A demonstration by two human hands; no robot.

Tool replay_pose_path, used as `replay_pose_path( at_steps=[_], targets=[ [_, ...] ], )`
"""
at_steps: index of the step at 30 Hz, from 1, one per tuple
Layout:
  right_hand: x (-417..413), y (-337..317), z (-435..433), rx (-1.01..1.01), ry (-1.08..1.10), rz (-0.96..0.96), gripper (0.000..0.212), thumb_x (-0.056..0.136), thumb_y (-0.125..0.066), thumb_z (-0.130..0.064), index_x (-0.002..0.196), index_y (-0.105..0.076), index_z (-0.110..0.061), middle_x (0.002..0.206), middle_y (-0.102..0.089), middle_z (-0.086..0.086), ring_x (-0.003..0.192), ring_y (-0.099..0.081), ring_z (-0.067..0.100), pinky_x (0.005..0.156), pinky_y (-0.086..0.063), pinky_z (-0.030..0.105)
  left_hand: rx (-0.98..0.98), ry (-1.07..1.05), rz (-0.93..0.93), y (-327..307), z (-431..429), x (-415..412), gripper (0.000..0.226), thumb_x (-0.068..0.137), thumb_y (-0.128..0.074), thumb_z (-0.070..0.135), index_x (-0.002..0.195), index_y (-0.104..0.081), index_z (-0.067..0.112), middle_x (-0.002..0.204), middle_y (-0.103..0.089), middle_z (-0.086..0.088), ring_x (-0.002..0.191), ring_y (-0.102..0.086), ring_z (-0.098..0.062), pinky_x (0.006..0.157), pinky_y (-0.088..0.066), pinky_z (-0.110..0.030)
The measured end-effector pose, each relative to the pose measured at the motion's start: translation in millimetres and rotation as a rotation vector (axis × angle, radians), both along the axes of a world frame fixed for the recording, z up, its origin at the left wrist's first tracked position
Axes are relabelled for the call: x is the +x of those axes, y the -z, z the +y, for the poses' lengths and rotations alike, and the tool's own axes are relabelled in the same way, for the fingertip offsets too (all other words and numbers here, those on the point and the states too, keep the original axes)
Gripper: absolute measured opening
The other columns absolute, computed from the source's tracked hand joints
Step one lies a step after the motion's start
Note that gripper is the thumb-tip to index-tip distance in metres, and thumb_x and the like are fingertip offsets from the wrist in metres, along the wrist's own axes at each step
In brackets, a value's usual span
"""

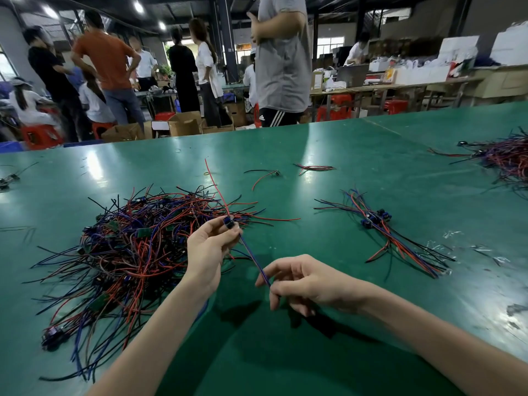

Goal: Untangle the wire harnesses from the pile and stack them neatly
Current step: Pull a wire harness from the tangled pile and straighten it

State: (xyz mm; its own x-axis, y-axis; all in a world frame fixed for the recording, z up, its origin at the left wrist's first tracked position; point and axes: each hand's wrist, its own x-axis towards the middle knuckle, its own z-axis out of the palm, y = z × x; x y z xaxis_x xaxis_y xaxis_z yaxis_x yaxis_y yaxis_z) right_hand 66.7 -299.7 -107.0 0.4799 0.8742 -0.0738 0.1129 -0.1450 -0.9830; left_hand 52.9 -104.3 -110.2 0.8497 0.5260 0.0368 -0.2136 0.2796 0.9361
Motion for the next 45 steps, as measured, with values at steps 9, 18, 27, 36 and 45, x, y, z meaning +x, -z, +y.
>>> replay_pose_path(
  at_steps=[9, 18, 27, 36, 45],
  targets=[
    [-11, 2, 6, 0.037, 0.022, -0.153, 0.019, 0.099, -0.04, -0.004, 0.108, -0.052, -0.015, 0.068, -0.053, -0.005, 0.036, -0.04, 0.008, 0.037, -0.033, 0.018, 0.016, -0.014, 0.035, 7, -1, 3, 0.024, 0.082, -0.059, -0.015, 0.09, -0.062, 0.007, 0.078, -0.065, -0.004, 0.07, -0.062, -0.011, 0.061, -0.053, -0.014],
    [-9, -3, -1, 0.053, -0.042, -0.2, 0.024, 0.099, -0.04, 0.001, 0.117, -0.05, -0.011, 0.08, -0.058, 0.003, 0.042, -0.041, 0.011, 0.043, -0.038, 0.021, 0.021, 0.018, 0.027, 8, -4, 4, 0.022, 0.08, -0.061, -0.013, 0.092, -0.063, 0.005, 0.077, -0.065, -0.005, 0.07, -0.062, -0.014, 0.064, -0.055, -0.016],
    [11, 0, -5, -0.138, -0.064, 0.235, 0.025, 0.088, -0.044, 0.006, 0.097, -0.063, -0.006, 0.065, -0.065, 0.006, 0.03, -0.037, 0.004, 0.03, -0.024, 0.013, -0.024, 0.008, 0.012, 6, -5, 3, 0.025, 0.08, -0.061, -0.015, 0.088, -0.063, 0.008, 0.074, -0.066, -0.003, 0.069, -0.063, -0.012, 0.062, -0.055, -0.017],
    [20, -4, -10, -0.203, -0.261, 0.295, 0.019, 0.087, -0.05, -0.004, 0.101, -0.062, -0.01, 0.087, -0.073, 0.007, 0.033, -0.039, 0.003, 0.03, -0.025, 0.012, -0.056, 0.056, 0.043, 9, -12, 0, 0.023, 0.081, -0.06, -0.014, 0.09, -0.063, 0.007, 0.067, -0.068, 0.002, 0.068, -0.061, -0.015, 0.062, -0.056, -0.018],
    [24, -4, -6, -0.031, 0.087, 0.248, 0.025, 0.085, -0.06, -0.028, 0.098, -0.065, -0.007, 0.095, -0.072, 0.01, 0.036, -0.04, 0.004, 0.031, -0.029, 0.013, -0.068, 0.232, 0.062, 11, -40, -8, 0.021, 0.08, -0.06, -0.013, 0.088, -0.063, 0.006, 0.066, -0.068, 0.0, 0.058, -0.064, -0.011, 0.056, -0.055, -0.02]
  ],
)
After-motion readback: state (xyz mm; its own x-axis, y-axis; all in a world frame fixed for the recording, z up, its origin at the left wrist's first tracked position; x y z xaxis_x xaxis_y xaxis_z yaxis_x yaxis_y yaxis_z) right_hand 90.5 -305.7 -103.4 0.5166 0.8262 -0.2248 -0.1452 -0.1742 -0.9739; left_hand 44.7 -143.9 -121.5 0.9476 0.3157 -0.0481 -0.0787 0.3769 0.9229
